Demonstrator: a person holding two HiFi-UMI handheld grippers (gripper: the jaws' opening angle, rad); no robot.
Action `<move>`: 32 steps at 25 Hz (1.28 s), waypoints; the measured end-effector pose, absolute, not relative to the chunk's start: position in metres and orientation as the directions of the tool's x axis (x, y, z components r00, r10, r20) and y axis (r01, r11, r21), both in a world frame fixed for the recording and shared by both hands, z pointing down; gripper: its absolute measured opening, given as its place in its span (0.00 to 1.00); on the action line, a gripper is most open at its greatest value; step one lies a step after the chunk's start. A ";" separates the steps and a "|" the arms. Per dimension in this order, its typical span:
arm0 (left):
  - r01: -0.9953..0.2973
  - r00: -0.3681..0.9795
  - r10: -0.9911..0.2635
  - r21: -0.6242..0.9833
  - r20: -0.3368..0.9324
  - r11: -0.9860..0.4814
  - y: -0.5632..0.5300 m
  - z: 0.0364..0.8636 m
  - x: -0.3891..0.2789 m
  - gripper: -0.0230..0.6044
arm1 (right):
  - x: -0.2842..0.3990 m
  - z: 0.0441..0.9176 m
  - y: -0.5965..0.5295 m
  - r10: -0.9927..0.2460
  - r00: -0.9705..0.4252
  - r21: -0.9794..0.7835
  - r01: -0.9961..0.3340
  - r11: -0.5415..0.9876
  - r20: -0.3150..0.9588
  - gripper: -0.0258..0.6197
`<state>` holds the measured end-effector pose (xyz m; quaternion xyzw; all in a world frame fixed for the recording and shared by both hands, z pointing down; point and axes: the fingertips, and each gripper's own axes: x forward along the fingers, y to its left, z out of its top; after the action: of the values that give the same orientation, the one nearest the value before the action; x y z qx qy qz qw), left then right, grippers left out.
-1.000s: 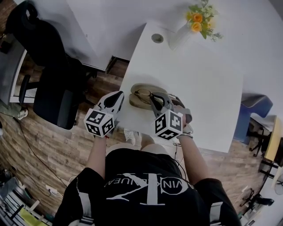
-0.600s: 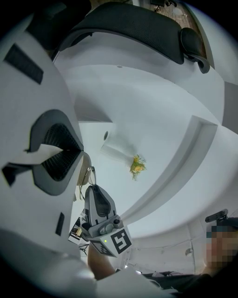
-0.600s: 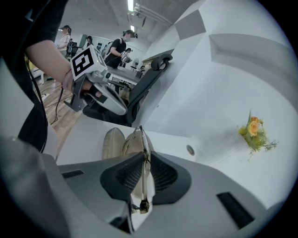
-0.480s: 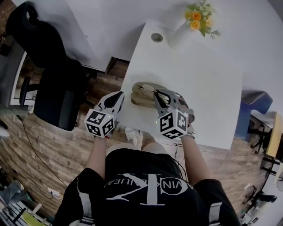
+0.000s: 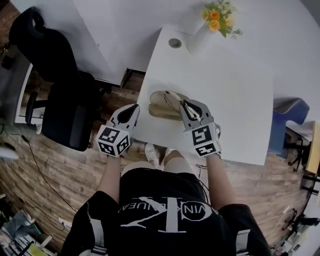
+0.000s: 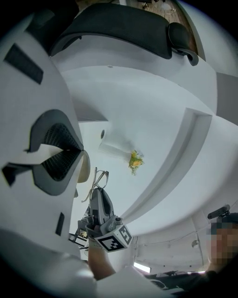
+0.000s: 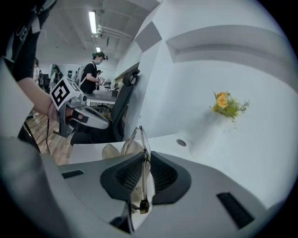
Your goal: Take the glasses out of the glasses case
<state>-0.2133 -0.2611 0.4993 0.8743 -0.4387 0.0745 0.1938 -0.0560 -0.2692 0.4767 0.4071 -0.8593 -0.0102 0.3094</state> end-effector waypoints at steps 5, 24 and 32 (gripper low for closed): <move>-0.812 0.582 -0.764 0.248 0.279 -0.528 -0.264 0.483 -0.214 0.06 | -0.040 0.465 -0.268 -0.736 -0.496 0.170 -0.765 0.621 0.461 0.12; -0.893 0.447 -0.862 0.179 0.237 -0.414 -0.235 0.451 -0.199 0.06 | 0.029 0.449 -0.258 -0.781 -0.521 -0.055 -0.842 0.537 0.344 0.12; -0.914 0.401 -0.893 0.155 0.203 -0.376 -0.217 0.435 -0.194 0.06 | 0.058 0.442 -0.245 -0.800 -0.515 -0.085 -0.852 0.517 0.308 0.12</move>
<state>-0.1944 -0.2168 0.4355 0.8282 -0.5454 0.0426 0.1215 0.0577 -0.2449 0.4420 0.4784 -0.8631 0.1132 0.1158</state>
